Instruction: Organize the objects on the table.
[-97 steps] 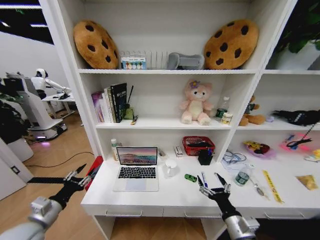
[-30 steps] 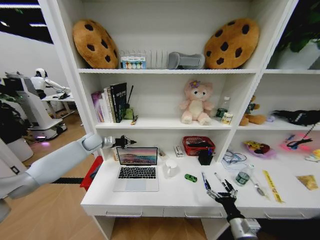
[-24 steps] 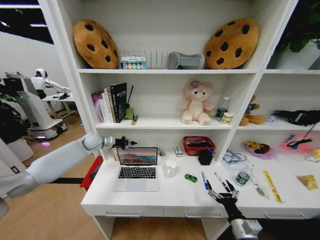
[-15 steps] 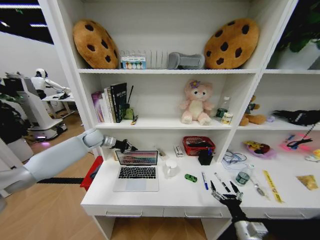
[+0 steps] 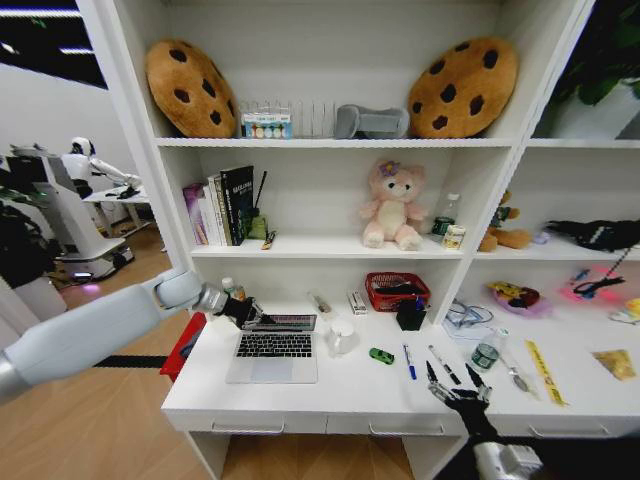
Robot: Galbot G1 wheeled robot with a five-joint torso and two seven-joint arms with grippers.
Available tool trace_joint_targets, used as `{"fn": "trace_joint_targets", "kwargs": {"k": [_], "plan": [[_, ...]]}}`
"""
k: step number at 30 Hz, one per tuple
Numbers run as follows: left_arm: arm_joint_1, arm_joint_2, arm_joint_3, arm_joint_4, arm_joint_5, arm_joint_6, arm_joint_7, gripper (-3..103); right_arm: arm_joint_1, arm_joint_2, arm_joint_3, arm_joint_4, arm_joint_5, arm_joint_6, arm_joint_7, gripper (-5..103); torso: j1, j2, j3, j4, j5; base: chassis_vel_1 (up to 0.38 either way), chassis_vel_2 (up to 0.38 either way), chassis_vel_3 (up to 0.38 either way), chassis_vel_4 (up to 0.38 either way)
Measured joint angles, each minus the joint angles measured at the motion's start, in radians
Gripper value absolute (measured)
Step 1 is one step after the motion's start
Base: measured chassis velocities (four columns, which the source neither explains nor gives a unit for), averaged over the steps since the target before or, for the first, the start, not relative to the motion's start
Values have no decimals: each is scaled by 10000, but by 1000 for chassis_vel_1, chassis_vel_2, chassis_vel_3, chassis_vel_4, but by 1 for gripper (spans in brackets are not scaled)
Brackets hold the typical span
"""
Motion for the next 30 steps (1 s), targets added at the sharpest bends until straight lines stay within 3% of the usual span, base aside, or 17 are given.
{"fn": "trace_joint_targets", "kwargs": {"k": [2, 3, 5, 6, 8, 10, 12, 13, 14, 16, 17, 20, 25, 30], "plan": [[1745, 563, -1498, -488, 107, 11, -82, 0, 5, 23, -35, 40, -50, -17, 5, 100, 0, 0, 0, 0, -5, 0, 0, 0, 0], [1745, 563, -1498, -488, 107, 11, -82, 0, 5, 23, -35, 40, -50, -17, 5, 100, 0, 0, 0, 0, -5, 0, 0, 0, 0], [3122, 1074, -3014, -931, -107, 55, -59, 0, -30, 30, -44, 91, -105, -32, 11, 100, 0, -1, 0, 3, -4, 0, 0, 0, 0], [3122, 1074, -3014, -931, -107, 55, -59, 0, -30, 30, -44, 91, -105, -32, 11, 100, 0, -1, 0, 3, -4, 0, 0, 0, 0], [3812, 1457, -4118, -1187, -343, 68, -4, 0, -45, 27, -68, 111, -166, -46, 26, 100, -1, 0, -1, 0, 2, 0, 0, 0, 0], [3934, 1534, -4378, -1193, -435, 87, -42, 0, -36, 28, -91, 119, -185, -57, 35, 100, -2, 1, -1, -1, 3, 0, 0, 0, 0], [4056, 1569, -4793, -970, -522, 198, -515, 0, 32, 46, -215, 122, -294, -116, 99, 100, -1, 1, -1, -3, 3, 0, 0, 0, 0], [4058, 1459, -4841, -735, -474, 278, -964, 0, 77, 62, -290, 122, -365, -139, 152, 100, -1, 0, -1, -3, 3, 0, 0, 0, 0], [4058, 1459, -4841, -735, -474, 278, -964, 0, 77, 62, -290, 122, -365, -139, 152, 100, -1, 0, -1, -3, 3, 0, 0, 0, 0], [3994, 1174, -4791, -407, -245, 541, -1826, 0, 127, 73, -386, 127, -445, -183, 202, 100, 0, 0, 0, -2, -1, 0, 0, 0, 0], [3994, 1174, -4791, -407, -245, 541, -1826, 0, 127, 73, -386, 127, -445, -183, 202, 100, 0, 0, 0, -2, -1, 0, 0, 0, 0], [3442, 620, -4276, 160, 260, 766, -2701, 0, 114, 71, -390, 139, -473, -200, 223, 100, 0, 0, 1, -3, -2, 0, 0, 0, 0], [2590, 132, -3469, 686, 680, 819, -2959, 0, 45, 82, -289, 74, -466, -192, 223, 100, 0, 0, 1, -2, 1, 0, 0, 0, 0], [1730, -230, -2518, 1054, 1172, 478, -2428, 0, -16, 129, -157, 14, -422, -143, 215, 100, 0, 0, 1, -4, 3, 0, 0, 0, 0]]}}
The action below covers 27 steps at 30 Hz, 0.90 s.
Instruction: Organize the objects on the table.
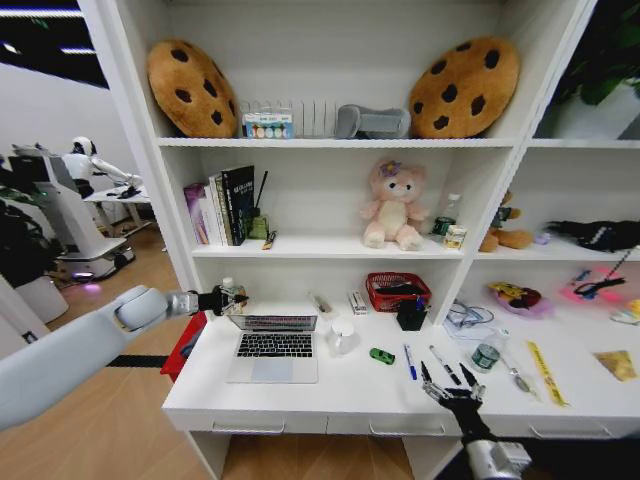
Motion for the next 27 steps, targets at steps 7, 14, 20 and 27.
{"fn": "trace_joint_targets", "kwargs": {"k": [7, 14, 20, 27], "plan": [[-137, 108, 553, -116, 326, -568, 1642, 0, -111, 37, 216, -88, 136, 121, -108, 100, 0, 0, 0, 3, -2, 0, 0, 0, 0], [763, 574, 89, -870, 924, -826, 2277, 0, -133, 53, 281, -117, 167, 180, -143, 100, 0, 0, 0, 3, -1, 0, 0, 0, 0], [3872, 956, -1860, -1779, 1525, -738, 2019, 0, -196, 69, 350, -101, 176, 232, -150, 100, 0, 0, 0, 5, -5, 0, 0, 0, 0], [7312, 1520, -5605, -1652, 201, -275, -398, 0, -413, 132, 446, 41, 345, 230, -84, 100, -1, 1, -2, 3, 1, 0, 0, 0, 0]]}}
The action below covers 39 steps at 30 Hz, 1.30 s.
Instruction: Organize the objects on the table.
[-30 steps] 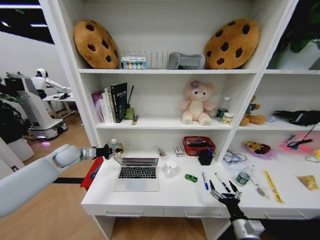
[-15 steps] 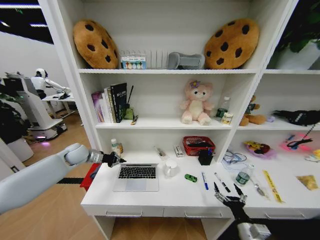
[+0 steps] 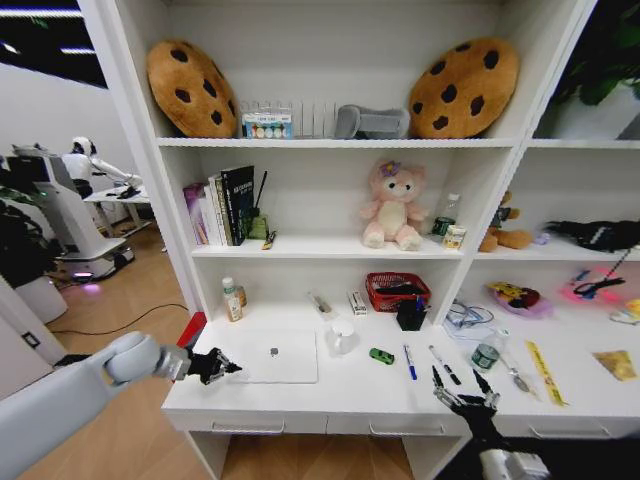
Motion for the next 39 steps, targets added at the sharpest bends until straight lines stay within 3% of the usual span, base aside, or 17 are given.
{"fn": "trace_joint_targets", "kwargs": {"k": [1, 4, 6, 7, 8, 9, 11, 13, 15, 16, 17, 18, 19, 28, 29, 33, 39], "plan": [[0, 0, 0, 0, 0, 0, 0, 0, 0, 0, 0, 0, 0, 0, 0, 100, 0, 0, 0, 0, 0, 0, 0, 0, 0], [232, 48, -512, 251, -1514, 275, -1186, 0, -134, 117, 9, 90, -38, -38, 16, 100, 0, 0, 0, 4, -1, 0, 0, 0, 0], [247, -75, -673, 306, -3485, 955, -2700, -1, -291, 252, 168, 276, -73, -64, 23, 100, 0, 0, 0, -9, -3, 0, 0, 0, 0], [247, -75, -673, 306, -3485, 955, -2700, -1, -291, 252, 168, 276, -73, -64, 23, 100, 0, 0, 0, -9, -3, 0, 0, 0, 0], [269, -106, -696, 286, -3839, 1103, -2995, 4, -309, 261, 211, 317, -69, -73, 28, 100, 0, 0, 0, -8, -3, 0, 0, 0, 0], [339, -336, -822, 139, -5446, 1759, -3977, 10, -461, 299, 454, 472, 43, -91, 32, 100, 1, -1, 1, 5, -3, 0, 0, 0, 0], [444, -462, -1006, 42, -5889, 2016, -4229, 15, -546, 320, 569, 528, 128, -92, 30, 100, 1, 0, 1, 1, -4, 0, 0, 0, 0], [1276, -1080, -2376, -586, -7048, 2832, -5335, 26, -705, 271, 781, 612, 398, -115, 21, 100, 3, -1, 1, -12, -2, 0, 0, 0, 0], [1568, -1264, -2750, -782, -7299, 2984, -5644, 26, -727, 248, 817, 619, 456, -121, 17, 100, 3, -1, 0, -11, 2, 0, 0, 0, 0], [3102, -2164, -4310, -1722, -8303, 3776, -7191, 36, -820, 124, 951, 630, 696, -162, -29, 100, 2, -1, 1, -3, -3, 0, 0, 0, 0], [3869, -2641, -5083, -2181, -8666, 4012, -7878, 42, -853, 57, 991, 632, 806, -189, -48, 100, 2, -2, 1, 7, -18, 0, 0, 0, 0], [3869, -2641, -5083, -2181, -8666, 4012, -7878, 42, -853, 57, 991, 632, 806, -189, -48, 100, 2, -2, 1, 7, -18, 0, 0, 0, 0], [4891, -3256, -6193, -2863, -8874, 4220, -8332, 47, -866, -35, 1009, 633, 949, -240, -65, 100, 1, -2, 0, 7, -8, 0, 0, 0, 0], [6883, -4606, -8283, -4170, -8473, 4620, -8417, 69, -749, -167, 827, 742, 1032, -556, -64, 100, 1, -1, 0, 0, -4, 0, 0, 0, 0], [7254, -4910, -8640, -4361, -8304, 4644, -8281, 81, -699, -173, 725, 813, 1026, -651, -57, 100, 1, -1, 0, 2, 0, 0, 0, 0, 0], [8489, -6163, -9909, -5034, -7682, 4566, -7517, 96, -418, -191, 162, 1104, 844, -975, 23, 100, 1, -1, 0, 1, 0, 0, 0, 0, 0], [9503, -7305, -9770, -6379, -6460, 4174, -6859, 100, -1026, -210, -829, 1901, -5, -930, -155, 100, 0, 0, 0, -4, -3, 0, 0, 0, 0]]}}
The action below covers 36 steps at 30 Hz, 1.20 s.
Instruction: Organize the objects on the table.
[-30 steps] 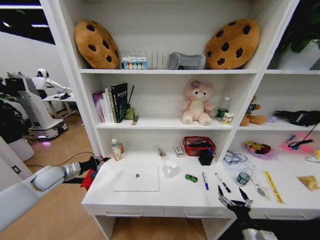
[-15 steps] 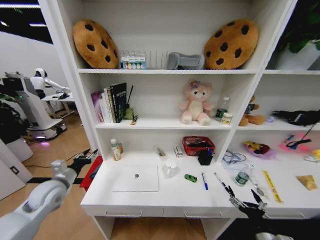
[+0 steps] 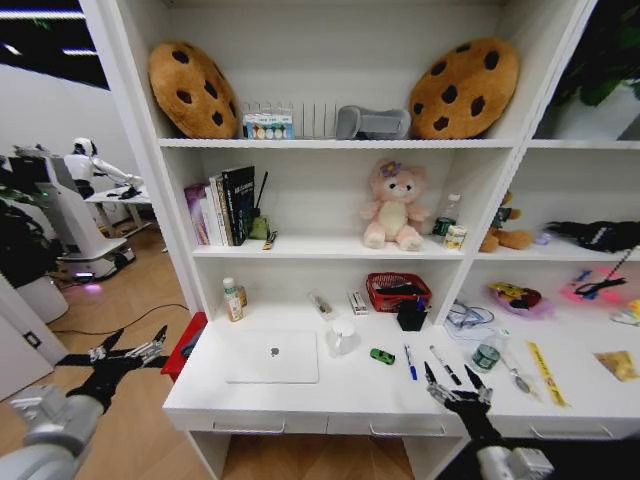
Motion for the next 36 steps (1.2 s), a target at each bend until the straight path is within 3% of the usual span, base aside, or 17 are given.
{"fn": "trace_joint_targets", "kwargs": {"k": [8, 23, 29, 30, 31, 32, 33, 34, 36], "plan": [[266, -423, 760, -625, 758, -161, 6, 100, -108, -14, -271, 578, -325, -77, -21, 100, 1, 0, 0, 5, 0, 0, 0, 0, 0], [144, -222, 749, -489, 778, -122, 16, 100, -156, 117, -147, 363, -362, 37, 153, 100, 1, 0, 1, 3, 0, 0, 0, 0, 0], [138, -214, 749, -474, 772, -117, 17, 100, 141, -430, 283, -696, 200, 2, -285, 100, 0, 0, 0, -2, 1, 0, 0, 0, 0], [137, -212, 749, -472, 770, -115, 18, 100, 451, -875, 427, -1149, 536, -67, -834, 100, 0, 0, 1, 2, 3, 0, 0, 0, 0], [137, -212, 749, -472, 770, -115, 18, 100, 451, -875, 427, -1149, 536, -67, -834, 100, 0, 0, 1, 2, 3, 0, 0, 0, 0], [136, -209, 750, -471, 769, -112, 20, 100, 647, -1305, 562, -1436, 902, -131, -1591, 100, 1, 0, 1, 4, 6, 0, 0, 0, 0], [136, -209, 751, -471, 767, -111, 21, 100, 842, -1890, 764, -1760, 1369, -206, -2862, 100, 1, 0, 1, 4, 5, 0, 0, 0, 0], [136, -209, 751, -471, 767, -111, 21, 100, 842, -1890, 764, -1760, 1369, -206, -2862, 100, 1, 0, 1, 4, 5, 0, 0, 0, 0], [134, -206, 753, -467, 762, -108, 25, 100, 1525, -3116, 1195, -2653, 2081, -155, -5948, 100, 1, -1, 2, 7, 0, 0, 0, 0, 0]]}}
